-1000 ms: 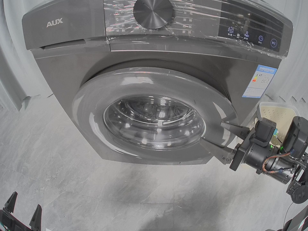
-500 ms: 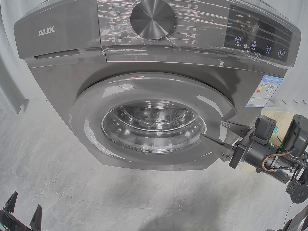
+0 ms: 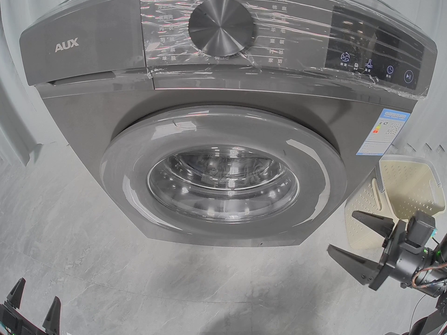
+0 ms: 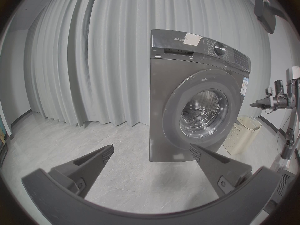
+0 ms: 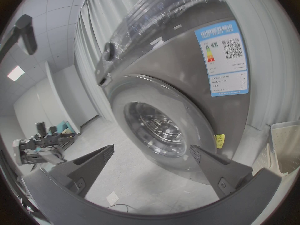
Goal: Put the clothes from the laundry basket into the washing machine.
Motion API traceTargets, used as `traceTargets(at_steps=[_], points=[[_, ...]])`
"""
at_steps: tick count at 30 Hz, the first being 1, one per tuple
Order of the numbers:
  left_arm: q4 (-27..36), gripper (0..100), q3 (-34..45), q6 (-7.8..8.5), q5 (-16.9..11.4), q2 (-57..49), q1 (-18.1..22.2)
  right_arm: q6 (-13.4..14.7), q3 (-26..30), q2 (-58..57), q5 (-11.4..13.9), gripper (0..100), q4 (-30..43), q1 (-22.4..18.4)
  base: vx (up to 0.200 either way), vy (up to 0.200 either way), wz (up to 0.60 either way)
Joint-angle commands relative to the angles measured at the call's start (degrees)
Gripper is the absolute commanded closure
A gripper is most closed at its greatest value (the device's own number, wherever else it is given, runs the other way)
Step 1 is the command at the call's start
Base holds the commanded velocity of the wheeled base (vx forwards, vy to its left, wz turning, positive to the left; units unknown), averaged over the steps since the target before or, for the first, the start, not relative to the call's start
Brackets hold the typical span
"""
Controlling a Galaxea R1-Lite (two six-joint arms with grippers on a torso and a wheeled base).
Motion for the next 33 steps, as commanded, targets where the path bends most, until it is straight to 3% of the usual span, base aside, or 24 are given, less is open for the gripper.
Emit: traceTargets(at_steps=[1,3,5,7,8,9,15,20,27,33], points=[[0.00,0,1.01,-0.15,0.03,-0.57,-0.04,0.26,4.38,-16.83,1.00,0,6.37,0.16,0.000,0.000,0.00],[0.00,0,1.01,-0.15,0.03,-0.57,-0.04,-0.01,4.38,-20.09,0.83,0,9.01,-1.16,0.000,0.000,0.00],[0.00,0,1.01,-0.15,0.03,-0.57,-0.04,-0.97,4.38,-26.85,1.18,0,16.22,-7.14,0.000,0.000,0.00],[0.00,0,1.01,-0.15,0.03,-0.57,-0.04,-2.03,4.38,-32.83,1.62,0,21.49,-11.53,0.000,0.000,0.00],[0.00,0,1.01,-0.15,0.03,-0.57,-0.04,-2.03,4.38,-33.27,1.62,0,21.93,-11.80,0.000,0.000,0.00],[0.00,0,0.92,-0.15,0.03,-0.57,-0.04,-2.38,3.85,-38.46,1.79,0,27.20,-14.78,0.000,0.000,0.00],[0.00,0,0.92,-0.24,0.03,-0.57,-0.04,-2.47,1.04,-51.55,1.71,0,41.70,-21.02,0.000,0.000,0.00],[0.00,0,0.92,-0.24,0.03,-0.49,-0.04,-2.47,1.04,-58.32,1.79,0,46.89,-25.33,0.000,0.000,0.00],[0.09,0,0.92,-0.24,0.03,-0.49,-0.04,-2.47,1.92,-62.01,1.79,0,48.30,-30.78,0.000,0.000,0.00],[0.09,0,0.92,-0.24,0.03,-0.49,-0.04,-2.38,4.38,-67.46,1.71,0,51.46,-31.75,0.000,0.000,0.00]])
